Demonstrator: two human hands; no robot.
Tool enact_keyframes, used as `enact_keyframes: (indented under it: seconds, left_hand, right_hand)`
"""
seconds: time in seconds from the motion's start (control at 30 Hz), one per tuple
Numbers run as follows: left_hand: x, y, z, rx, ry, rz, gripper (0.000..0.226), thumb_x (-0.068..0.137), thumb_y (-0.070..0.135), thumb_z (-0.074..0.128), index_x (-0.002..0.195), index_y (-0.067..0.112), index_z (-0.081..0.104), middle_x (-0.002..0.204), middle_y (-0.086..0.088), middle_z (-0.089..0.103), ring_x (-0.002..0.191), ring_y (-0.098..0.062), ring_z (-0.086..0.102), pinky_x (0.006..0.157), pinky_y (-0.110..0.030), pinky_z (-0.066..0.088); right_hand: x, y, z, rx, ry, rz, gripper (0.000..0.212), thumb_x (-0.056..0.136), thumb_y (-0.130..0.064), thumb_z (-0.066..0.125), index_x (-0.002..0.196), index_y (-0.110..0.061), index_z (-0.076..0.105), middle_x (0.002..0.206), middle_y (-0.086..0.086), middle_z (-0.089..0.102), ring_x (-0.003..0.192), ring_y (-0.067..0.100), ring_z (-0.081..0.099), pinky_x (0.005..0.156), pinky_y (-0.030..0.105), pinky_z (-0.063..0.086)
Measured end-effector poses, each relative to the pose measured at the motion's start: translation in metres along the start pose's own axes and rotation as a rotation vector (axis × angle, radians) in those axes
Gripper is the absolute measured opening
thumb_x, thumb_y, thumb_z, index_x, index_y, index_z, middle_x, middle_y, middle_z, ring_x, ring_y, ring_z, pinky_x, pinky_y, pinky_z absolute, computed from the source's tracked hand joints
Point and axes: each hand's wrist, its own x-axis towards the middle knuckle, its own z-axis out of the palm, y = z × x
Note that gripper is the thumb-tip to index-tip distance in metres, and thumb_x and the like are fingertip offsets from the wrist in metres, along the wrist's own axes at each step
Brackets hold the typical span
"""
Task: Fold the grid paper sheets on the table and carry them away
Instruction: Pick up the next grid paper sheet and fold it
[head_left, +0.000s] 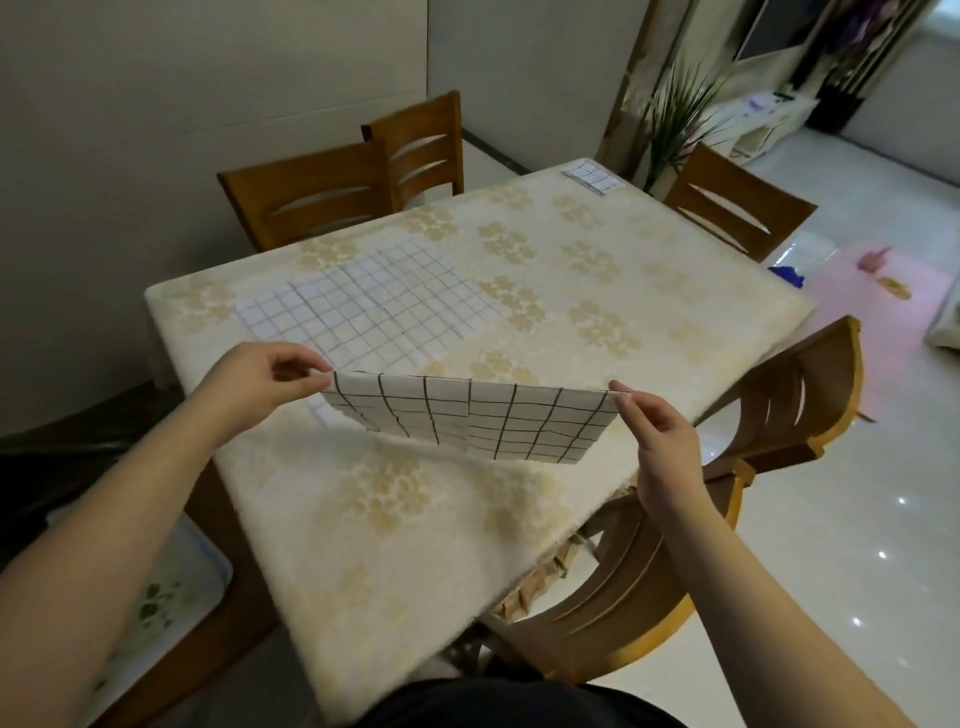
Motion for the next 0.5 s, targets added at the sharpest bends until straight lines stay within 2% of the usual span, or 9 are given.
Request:
enact_keyframes:
  seconds: [0.1,0.17,0.23,0.3,0.37,0.43,0.5]
  left_hand:
    - [-0.006,-0.004,-0.005,0.067,0.000,0.033,0.009,0.082,0.022,0.076,0.086,0.028,0.071,0.095,0.005,0.068,0.091,-0.015,0.064,0.080,-0.032,0.054]
    - [-0.012,-0.003,-0.007,0.031,-0.008,0.042,0.008,0.083,0.020,0.075,0.087,0.025,0.070,0.102,0.009,0.066,0.095,-0.013,0.064,0.083,-0.032,0.053]
    - [-0.018,-0.002,-0.006,-0.123,-0.058,0.017,0.007,0.085,0.015,0.073,0.089,0.018,0.070,0.105,0.008,0.071,0.098,-0.011,0.067,0.086,-0.031,0.051]
    - [-0.021,-0.001,-0.004,-0.223,-0.102,0.006,0.006,0.085,0.012,0.072,0.090,0.014,0.068,0.092,0.001,0.075,0.088,-0.010,0.070,0.084,-0.030,0.050]
    - [-0.023,-0.001,-0.001,-0.249,-0.130,0.008,0.007,0.086,0.013,0.070,0.089,0.019,0.068,0.081,-0.002,0.074,0.077,-0.008,0.068,0.078,-0.028,0.048]
    - [-0.020,-0.002,0.002,-0.281,-0.153,-0.014,0.014,0.088,0.015,0.068,0.097,0.025,0.069,0.088,-0.004,0.076,0.082,-0.012,0.071,0.079,-0.027,0.051]
    - [-0.015,-0.006,0.005,-0.328,-0.182,-0.047,0.023,0.090,0.015,0.067,0.109,0.026,0.069,0.097,-0.007,0.075,0.091,-0.018,0.072,0.084,-0.031,0.053]
  right_hand:
    - [-0.001,0.000,-0.002,-0.032,0.020,-0.045,0.020,0.088,-0.024,0.069,0.102,-0.011,0.072,0.103,-0.001,0.074,0.101,0.007,0.066,0.090,0.022,0.047]
    - [-0.003,-0.001,-0.004,-0.031,0.017,-0.058,0.028,0.081,-0.033,0.073,0.099,-0.011,0.071,0.099,0.005,0.071,0.097,0.015,0.065,0.094,0.030,0.051]
    - [-0.002,0.000,-0.010,0.023,0.001,-0.078,0.045,0.066,-0.048,0.083,0.094,-0.016,0.069,0.088,0.002,0.070,0.089,0.015,0.066,0.089,0.027,0.055]
    - [-0.001,0.000,-0.015,0.064,-0.010,-0.076,0.052,0.059,-0.049,0.085,0.096,-0.019,0.066,0.077,-0.004,0.071,0.079,0.010,0.068,0.079,0.020,0.056]
    - [0.000,0.000,-0.018,0.055,-0.018,-0.071,0.042,0.070,-0.036,0.078,0.106,-0.019,0.064,0.074,-0.005,0.070,0.074,0.008,0.067,0.074,0.018,0.055]
    - [0.004,0.003,-0.020,0.003,-0.020,-0.057,0.033,0.081,-0.026,0.071,0.113,-0.019,0.066,0.080,-0.002,0.068,0.077,0.009,0.064,0.075,0.019,0.054]
    - [0.009,0.008,-0.019,-0.051,-0.034,-0.033,0.023,0.089,-0.021,0.068,0.112,-0.020,0.070,0.091,0.001,0.069,0.084,0.012,0.064,0.077,0.025,0.053]
